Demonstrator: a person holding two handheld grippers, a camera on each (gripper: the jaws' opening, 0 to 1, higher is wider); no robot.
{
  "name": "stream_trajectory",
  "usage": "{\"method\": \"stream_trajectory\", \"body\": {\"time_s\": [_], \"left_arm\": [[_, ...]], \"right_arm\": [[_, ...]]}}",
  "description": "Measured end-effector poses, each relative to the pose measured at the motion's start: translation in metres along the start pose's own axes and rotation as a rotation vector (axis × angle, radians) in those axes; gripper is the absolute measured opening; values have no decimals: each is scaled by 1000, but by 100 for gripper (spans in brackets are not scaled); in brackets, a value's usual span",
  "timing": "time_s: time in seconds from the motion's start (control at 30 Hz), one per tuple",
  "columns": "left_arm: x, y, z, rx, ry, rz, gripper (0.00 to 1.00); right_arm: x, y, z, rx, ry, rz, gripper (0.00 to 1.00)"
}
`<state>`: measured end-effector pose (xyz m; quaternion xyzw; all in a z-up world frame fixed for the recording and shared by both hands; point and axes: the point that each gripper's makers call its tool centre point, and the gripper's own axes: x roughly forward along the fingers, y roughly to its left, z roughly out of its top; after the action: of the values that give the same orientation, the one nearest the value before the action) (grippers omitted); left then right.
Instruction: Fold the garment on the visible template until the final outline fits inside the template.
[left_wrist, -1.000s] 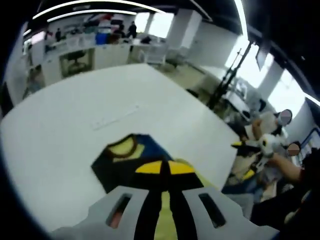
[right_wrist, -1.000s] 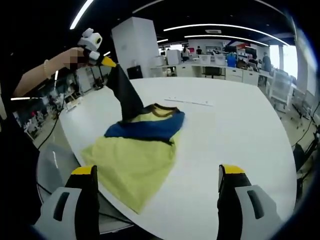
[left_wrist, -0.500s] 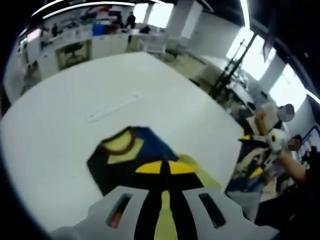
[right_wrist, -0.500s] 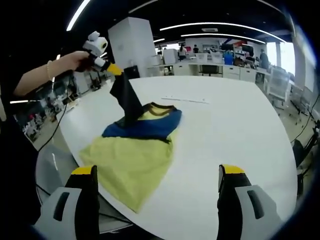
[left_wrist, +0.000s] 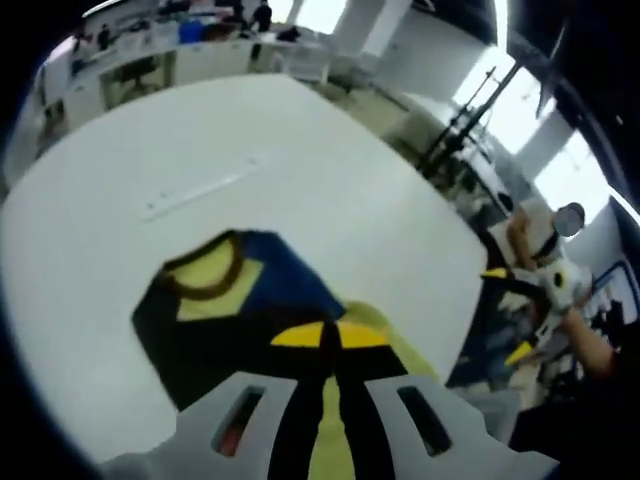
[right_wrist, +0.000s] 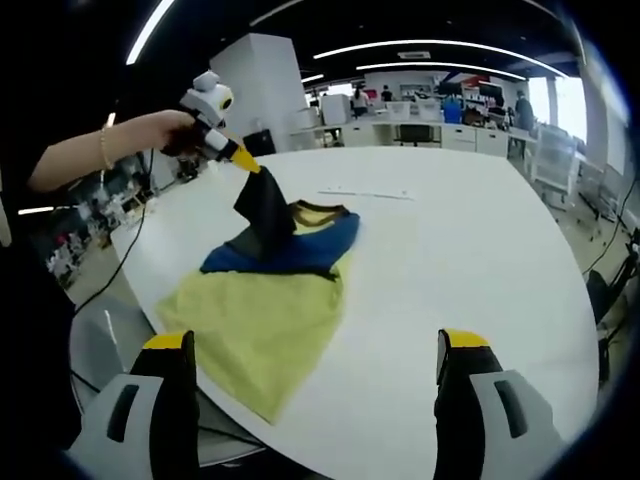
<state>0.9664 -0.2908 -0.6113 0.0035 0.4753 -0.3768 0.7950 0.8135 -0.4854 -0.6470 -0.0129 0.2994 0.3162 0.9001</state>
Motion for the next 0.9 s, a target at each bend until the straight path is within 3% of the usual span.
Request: {"method": "stream_trajectory", "body": {"time_s": [0.9], "left_arm": [[74,-25,-10,-83,74,-49,0]], "right_arm": [[10,-3,-5,4,19,9,99]]}}
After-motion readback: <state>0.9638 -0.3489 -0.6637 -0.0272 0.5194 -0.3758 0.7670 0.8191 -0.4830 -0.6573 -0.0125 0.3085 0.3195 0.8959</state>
